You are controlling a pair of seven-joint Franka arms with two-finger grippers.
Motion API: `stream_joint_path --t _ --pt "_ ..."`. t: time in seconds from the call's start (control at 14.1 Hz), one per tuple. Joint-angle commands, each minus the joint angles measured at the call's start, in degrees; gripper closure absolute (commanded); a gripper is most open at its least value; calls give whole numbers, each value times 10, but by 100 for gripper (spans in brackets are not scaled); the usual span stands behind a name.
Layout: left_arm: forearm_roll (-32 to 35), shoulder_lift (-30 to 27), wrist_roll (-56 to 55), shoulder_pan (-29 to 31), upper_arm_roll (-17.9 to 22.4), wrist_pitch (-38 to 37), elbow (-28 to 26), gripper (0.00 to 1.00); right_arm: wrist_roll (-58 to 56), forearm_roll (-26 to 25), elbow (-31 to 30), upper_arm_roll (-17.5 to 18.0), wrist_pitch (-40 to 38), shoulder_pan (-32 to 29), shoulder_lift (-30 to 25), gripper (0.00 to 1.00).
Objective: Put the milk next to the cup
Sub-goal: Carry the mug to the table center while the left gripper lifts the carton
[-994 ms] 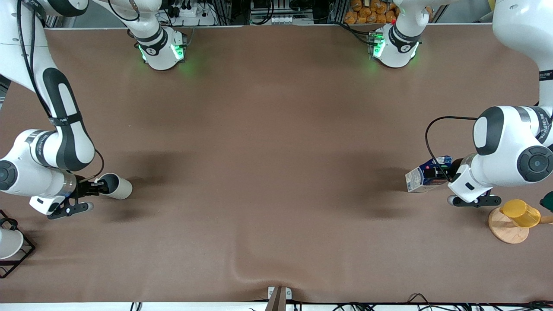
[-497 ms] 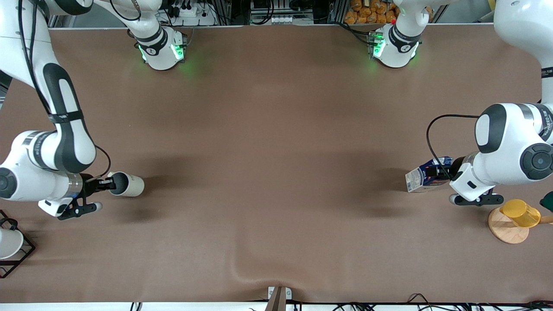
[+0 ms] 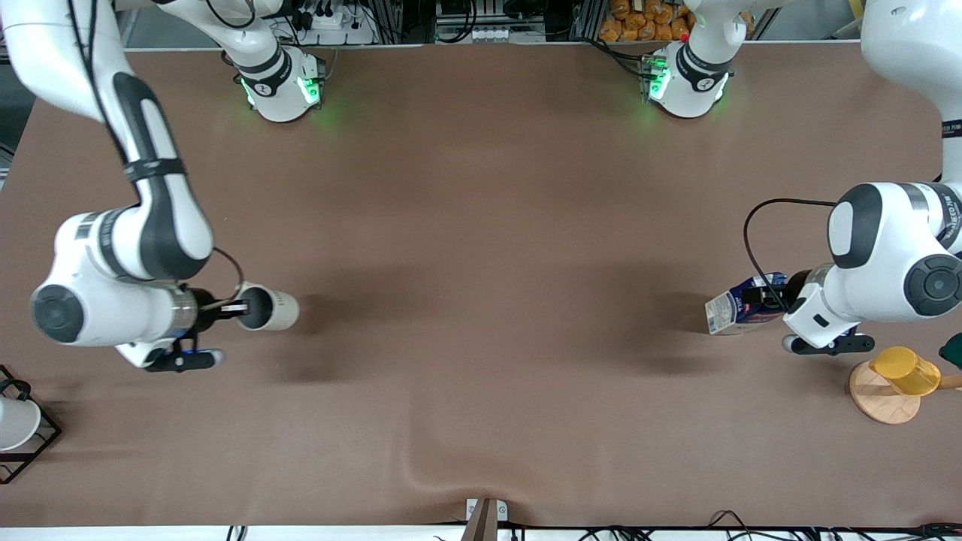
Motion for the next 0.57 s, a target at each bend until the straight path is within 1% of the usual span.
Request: stream_joint_path --t 0.0,0.07,0.14,0.28,0.36,0.5 --pt "14 -2 1 3 -2 -3 -1 18 108 35 -7 -5 -18 52 -20 100" --pt "14 -2 0 2 -2 -3 -1 31 152 57 -7 -5 -17 73 -20 100" --pt "14 -2 -1 0 -2 -3 -1 43 199 62 -6 -5 -13 101 -20 100" --pt "14 -2 -5 -1 -2 -3 -2 50 294 60 14 -7 -10 163 -15 100" --pt "14 -1 -9 -1 -2 -3 -3 56 331 60 21 -8 -2 189 -10 100" --pt "14 -1 -25 -4 -2 -3 -3 68 397 68 21 -7 51 219 -3 100"
